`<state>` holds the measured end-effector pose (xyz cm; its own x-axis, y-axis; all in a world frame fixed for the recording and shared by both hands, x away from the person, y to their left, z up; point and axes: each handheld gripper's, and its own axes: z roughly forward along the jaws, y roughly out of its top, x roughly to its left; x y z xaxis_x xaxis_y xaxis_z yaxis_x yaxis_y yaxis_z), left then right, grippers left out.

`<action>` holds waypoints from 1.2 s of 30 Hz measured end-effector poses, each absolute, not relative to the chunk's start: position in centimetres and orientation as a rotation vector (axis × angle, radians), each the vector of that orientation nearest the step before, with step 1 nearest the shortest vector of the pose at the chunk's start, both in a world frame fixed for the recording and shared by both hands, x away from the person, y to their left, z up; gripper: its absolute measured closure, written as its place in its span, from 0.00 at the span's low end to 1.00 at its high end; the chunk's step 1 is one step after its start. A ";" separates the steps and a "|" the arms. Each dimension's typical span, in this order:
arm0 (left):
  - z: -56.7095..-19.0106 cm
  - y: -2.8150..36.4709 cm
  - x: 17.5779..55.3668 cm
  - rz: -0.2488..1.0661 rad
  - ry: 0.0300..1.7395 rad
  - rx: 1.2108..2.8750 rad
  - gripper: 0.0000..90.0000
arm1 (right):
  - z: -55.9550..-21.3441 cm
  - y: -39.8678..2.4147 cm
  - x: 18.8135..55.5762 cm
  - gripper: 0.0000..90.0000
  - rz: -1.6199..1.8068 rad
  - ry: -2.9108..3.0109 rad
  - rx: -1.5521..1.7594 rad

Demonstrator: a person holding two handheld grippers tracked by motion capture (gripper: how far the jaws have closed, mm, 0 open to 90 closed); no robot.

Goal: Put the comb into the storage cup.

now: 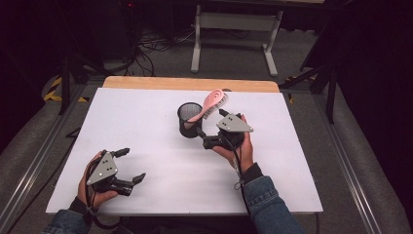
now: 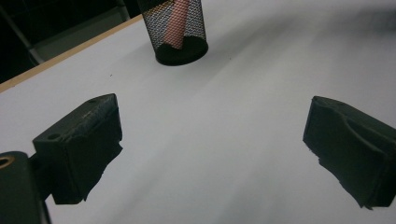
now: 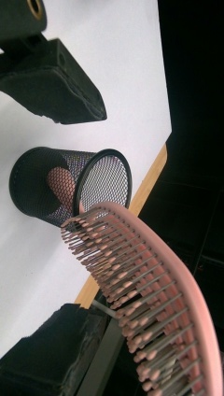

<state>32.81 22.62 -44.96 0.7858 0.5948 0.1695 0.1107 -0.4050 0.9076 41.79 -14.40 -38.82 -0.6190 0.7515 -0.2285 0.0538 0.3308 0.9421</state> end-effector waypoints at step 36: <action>-44.9 22.5 32.8 0.591 0.528 1.946 0.06 | -37.9 -16.1 38.3 0.06 1.338 1.881 0.635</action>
<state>32.76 22.47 -44.94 0.7859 0.5929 0.1755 0.1075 -0.4105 0.9055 38.30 -16.06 -37.91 -0.6114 0.7412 -0.2772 -0.0185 0.3368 0.9414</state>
